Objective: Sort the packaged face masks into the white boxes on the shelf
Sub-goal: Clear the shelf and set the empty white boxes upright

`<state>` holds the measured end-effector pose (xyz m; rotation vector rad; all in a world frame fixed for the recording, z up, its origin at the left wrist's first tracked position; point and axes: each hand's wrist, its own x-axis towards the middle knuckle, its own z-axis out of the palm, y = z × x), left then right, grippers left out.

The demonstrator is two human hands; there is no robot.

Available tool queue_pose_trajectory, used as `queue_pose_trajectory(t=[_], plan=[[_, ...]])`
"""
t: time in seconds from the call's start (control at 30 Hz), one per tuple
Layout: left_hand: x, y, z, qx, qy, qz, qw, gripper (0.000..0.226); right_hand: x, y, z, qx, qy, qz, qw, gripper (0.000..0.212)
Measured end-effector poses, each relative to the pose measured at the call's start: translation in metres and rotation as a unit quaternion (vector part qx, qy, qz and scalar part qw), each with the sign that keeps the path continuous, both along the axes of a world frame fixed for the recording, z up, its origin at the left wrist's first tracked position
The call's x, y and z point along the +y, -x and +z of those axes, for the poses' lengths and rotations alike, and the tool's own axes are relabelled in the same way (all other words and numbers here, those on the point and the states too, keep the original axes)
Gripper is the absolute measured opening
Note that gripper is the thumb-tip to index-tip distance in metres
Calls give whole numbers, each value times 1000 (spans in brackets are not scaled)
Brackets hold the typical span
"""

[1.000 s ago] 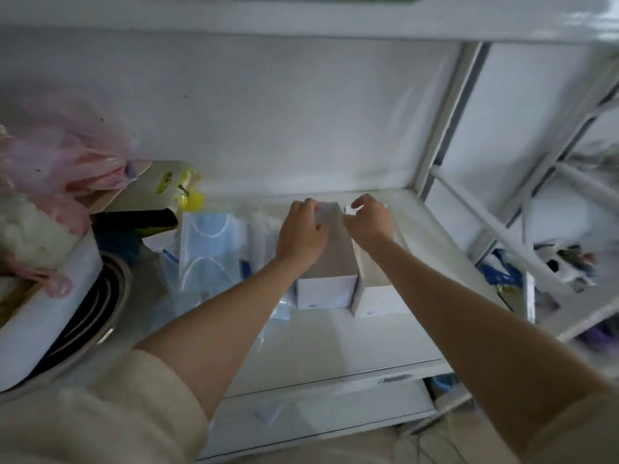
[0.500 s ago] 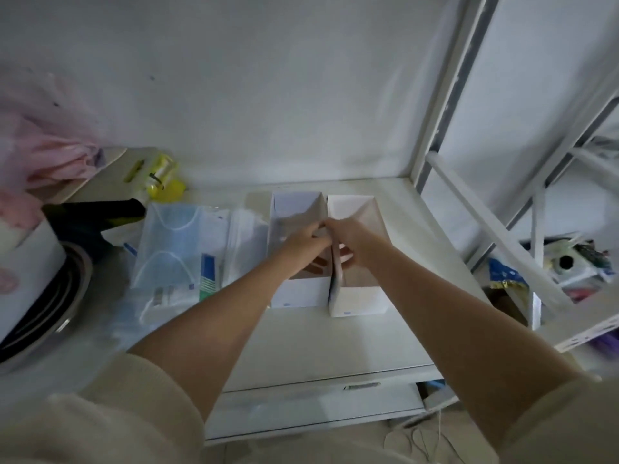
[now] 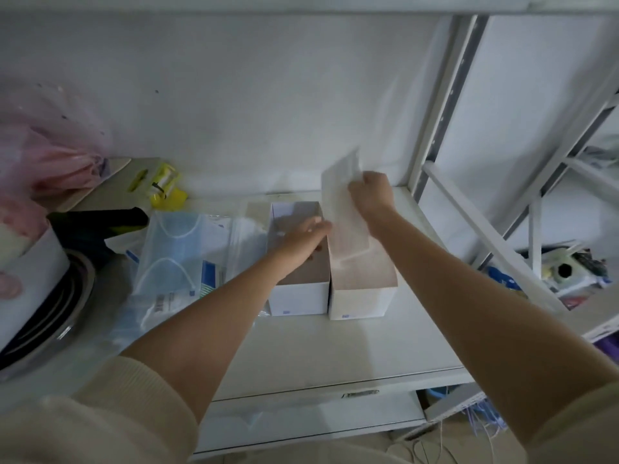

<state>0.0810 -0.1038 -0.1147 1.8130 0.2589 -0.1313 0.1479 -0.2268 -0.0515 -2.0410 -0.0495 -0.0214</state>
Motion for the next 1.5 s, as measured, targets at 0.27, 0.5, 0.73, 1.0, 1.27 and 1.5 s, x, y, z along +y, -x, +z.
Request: queue_pose_trajectory(t=[0.27, 0.5, 0.73, 1.0, 1.27, 1.5], plan=[[75, 22, 48, -154, 132, 239, 950, 19, 84, 33, 14, 99, -180, 122, 971, 7], [191, 100, 33, -75, -82, 356, 928, 33, 202, 77, -8, 102, -68, 211, 970, 51], [197, 106, 8, 70, -379, 305, 871, 60, 204, 98, -47, -53, 331, 281, 899, 49], [116, 59, 32, -161, -361, 242, 886, 45, 130, 73, -20, -88, 257, 169, 947, 36], [-13, 2, 13, -167, -261, 52, 949, 35, -1, 33, -20, -24, 251, 42, 967, 38], [-62, -25, 5, -128, -291, 11, 948, 29, -47, 14, -27, 4, 205, 33, 978, 38]])
